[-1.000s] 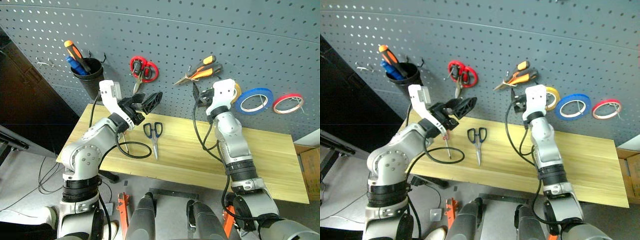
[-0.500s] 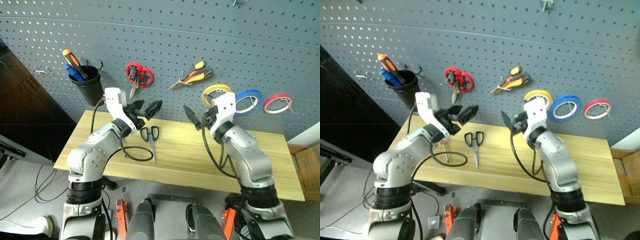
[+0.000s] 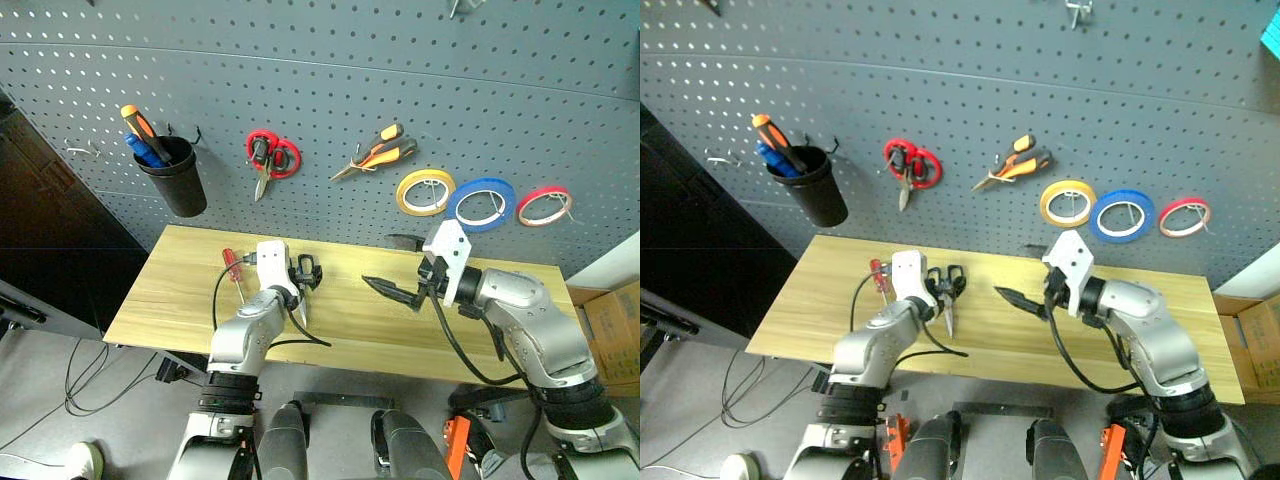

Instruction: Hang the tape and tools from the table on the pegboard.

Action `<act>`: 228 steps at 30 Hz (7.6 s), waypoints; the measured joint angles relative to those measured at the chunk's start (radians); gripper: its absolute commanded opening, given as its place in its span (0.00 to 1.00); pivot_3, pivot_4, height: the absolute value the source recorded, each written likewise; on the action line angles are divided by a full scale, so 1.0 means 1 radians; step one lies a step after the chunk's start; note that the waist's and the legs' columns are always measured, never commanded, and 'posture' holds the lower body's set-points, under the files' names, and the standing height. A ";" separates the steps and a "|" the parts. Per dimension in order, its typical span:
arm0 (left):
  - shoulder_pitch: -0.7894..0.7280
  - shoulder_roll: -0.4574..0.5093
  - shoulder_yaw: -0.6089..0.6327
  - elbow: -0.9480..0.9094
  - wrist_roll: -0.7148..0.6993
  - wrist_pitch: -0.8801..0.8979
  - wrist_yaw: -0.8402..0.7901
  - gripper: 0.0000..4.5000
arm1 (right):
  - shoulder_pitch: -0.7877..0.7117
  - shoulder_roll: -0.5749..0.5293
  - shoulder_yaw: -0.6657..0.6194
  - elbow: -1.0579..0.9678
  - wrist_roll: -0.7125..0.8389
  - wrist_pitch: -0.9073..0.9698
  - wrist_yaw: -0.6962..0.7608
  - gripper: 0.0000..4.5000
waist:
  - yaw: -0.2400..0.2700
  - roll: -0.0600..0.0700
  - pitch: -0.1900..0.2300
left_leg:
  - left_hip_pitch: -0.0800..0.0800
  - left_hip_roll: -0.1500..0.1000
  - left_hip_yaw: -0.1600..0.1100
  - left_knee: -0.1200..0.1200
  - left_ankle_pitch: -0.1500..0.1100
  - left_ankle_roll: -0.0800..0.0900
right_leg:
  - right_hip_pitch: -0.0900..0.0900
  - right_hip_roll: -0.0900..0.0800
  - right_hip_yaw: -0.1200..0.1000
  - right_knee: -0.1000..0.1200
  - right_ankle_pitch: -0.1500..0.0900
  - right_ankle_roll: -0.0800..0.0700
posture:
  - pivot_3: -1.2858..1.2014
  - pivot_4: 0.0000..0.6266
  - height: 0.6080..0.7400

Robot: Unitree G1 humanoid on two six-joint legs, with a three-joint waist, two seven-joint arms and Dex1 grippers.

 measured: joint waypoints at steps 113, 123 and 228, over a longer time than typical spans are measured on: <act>0.575 0.015 -0.106 -0.655 0.603 -0.419 0.176 0.09 | 0.052 0.132 -0.058 -0.245 0.201 0.135 -0.193 1.00 | -0.016 0.002 0.041 | -0.002 0.000 0.000 -0.003 -0.002 -0.001 | -0.004 -0.003 0.000 0.001 -0.008 -0.005 | 0.53 0.34 1.00; 0.491 0.024 -0.044 -0.662 0.606 -0.511 0.151 0.09 | 0.047 0.126 -0.074 -0.272 0.233 0.163 -0.222 1.00 | -0.016 0.002 0.040 | -0.002 0.000 0.001 -0.001 -0.002 -0.001 | -0.002 -0.004 -0.001 0.001 -0.008 -0.005 | 0.53 0.33 1.00; -0.128 0.197 0.278 0.270 0.270 -0.067 -0.062 0.98 | -0.233 0.108 0.254 0.141 -0.058 0.077 -0.058 1.00 | -0.021 0.001 0.040 | 0.001 0.002 -0.001 0.011 -0.001 0.000 | -0.001 0.001 0.000 0.017 -0.005 -0.001 | 0.52 0.44 1.00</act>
